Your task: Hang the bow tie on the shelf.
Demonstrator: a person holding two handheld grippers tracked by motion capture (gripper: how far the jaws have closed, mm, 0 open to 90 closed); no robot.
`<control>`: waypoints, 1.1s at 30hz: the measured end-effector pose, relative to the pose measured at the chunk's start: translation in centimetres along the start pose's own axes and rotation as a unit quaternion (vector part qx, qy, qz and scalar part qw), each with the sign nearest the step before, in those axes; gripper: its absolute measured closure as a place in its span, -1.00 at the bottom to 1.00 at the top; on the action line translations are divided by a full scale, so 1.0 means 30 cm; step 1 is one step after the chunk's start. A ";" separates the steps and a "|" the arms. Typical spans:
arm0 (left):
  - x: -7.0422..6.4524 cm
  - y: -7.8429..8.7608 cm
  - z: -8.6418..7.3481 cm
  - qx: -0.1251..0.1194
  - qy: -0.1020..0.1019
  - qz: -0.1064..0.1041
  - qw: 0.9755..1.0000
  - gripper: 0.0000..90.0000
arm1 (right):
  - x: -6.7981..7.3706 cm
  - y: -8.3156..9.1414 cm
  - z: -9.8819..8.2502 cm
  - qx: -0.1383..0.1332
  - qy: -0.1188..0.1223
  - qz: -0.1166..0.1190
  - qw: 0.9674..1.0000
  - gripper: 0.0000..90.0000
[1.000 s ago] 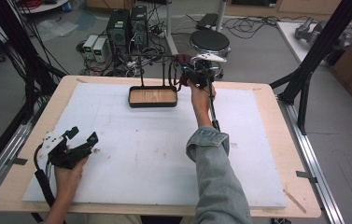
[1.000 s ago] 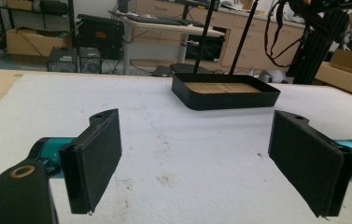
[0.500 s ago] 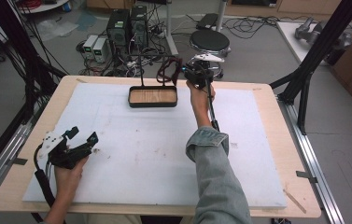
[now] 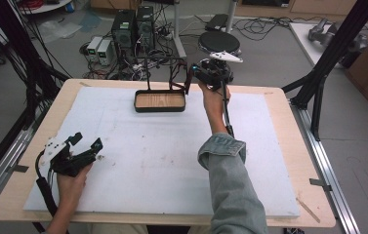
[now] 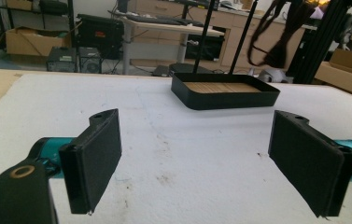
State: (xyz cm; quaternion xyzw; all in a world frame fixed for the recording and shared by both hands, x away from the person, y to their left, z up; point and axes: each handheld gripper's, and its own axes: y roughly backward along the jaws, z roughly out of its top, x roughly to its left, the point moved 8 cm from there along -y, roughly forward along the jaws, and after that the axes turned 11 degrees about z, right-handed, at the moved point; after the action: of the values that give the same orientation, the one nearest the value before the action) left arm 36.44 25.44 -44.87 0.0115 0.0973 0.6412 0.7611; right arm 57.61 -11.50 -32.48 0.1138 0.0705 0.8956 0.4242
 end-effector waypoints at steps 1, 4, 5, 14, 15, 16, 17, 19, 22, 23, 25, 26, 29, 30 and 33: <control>0.000 0.000 0.000 0.000 0.000 0.000 1.000 -0.61 | 0.000 0.012 0.009 -0.004 0.001 0.000 1.000 0.23; 0.000 0.001 0.000 0.000 -0.001 0.000 1.000 -0.61 | -0.003 0.041 0.031 -0.014 0.002 -0.001 1.000 0.18; 0.000 0.001 0.000 -0.001 -0.001 0.000 1.000 -0.61 | -0.004 0.052 0.039 -0.018 0.002 -0.001 1.000 0.14; -0.001 -0.002 0.000 0.000 -0.002 0.003 1.000 -0.61 | -0.002 0.167 0.105 -0.043 0.005 0.005 0.999 -0.07; -0.002 -0.003 0.000 0.000 -0.001 0.003 1.000 -0.61 | -0.001 0.182 0.112 -0.045 0.007 0.005 0.999 -0.09; -0.001 -0.004 0.000 0.002 -0.004 0.003 1.000 -0.61 | 0.000 0.198 0.120 -0.048 0.010 0.004 0.999 -0.11; -0.001 -0.005 -0.001 0.003 -0.004 0.002 1.000 -0.61 | 0.000 0.213 0.127 -0.051 0.013 0.004 0.999 -0.14; -0.004 -0.006 -0.001 0.003 -0.004 0.001 1.000 -0.61 | -0.001 0.248 0.143 -0.057 0.014 0.004 0.998 -0.21; -0.005 -0.007 0.000 0.002 -0.004 0.001 1.000 -0.61 | -0.005 0.291 0.157 -0.062 0.015 0.004 0.998 -0.26; -0.005 -0.007 -0.001 0.002 -0.004 0.002 1.000 -0.61 | -0.006 0.306 0.162 -0.064 0.016 0.005 0.998 -0.28; -0.004 -0.008 0.000 0.002 -0.003 0.002 1.000 -0.61 | -0.011 0.336 0.172 -0.070 0.018 0.002 0.997 -0.33; -0.004 -0.007 -0.001 0.002 -0.004 0.002 1.000 -0.61 | -0.013 0.352 0.177 -0.073 0.017 0.002 0.997 -0.35; -0.005 -0.006 -0.001 0.004 -0.004 0.001 1.000 -0.61 | -0.016 0.397 0.183 -0.085 0.012 0.004 0.996 -0.39; -0.005 -0.005 -0.001 0.004 -0.005 0.002 1.000 -0.61 | -0.019 0.416 0.180 -0.086 0.012 0.003 0.996 -0.42; -0.006 -0.003 0.000 0.001 -0.005 0.002 1.000 -0.61 | -0.027 0.454 0.169 -0.085 0.014 -0.008 0.996 -0.52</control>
State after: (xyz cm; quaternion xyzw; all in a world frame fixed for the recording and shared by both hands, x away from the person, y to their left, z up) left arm 36.52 25.25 -44.88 0.0159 0.0941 0.6427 0.7601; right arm 49.32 -20.56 -24.66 0.0644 0.0011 0.8965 0.4382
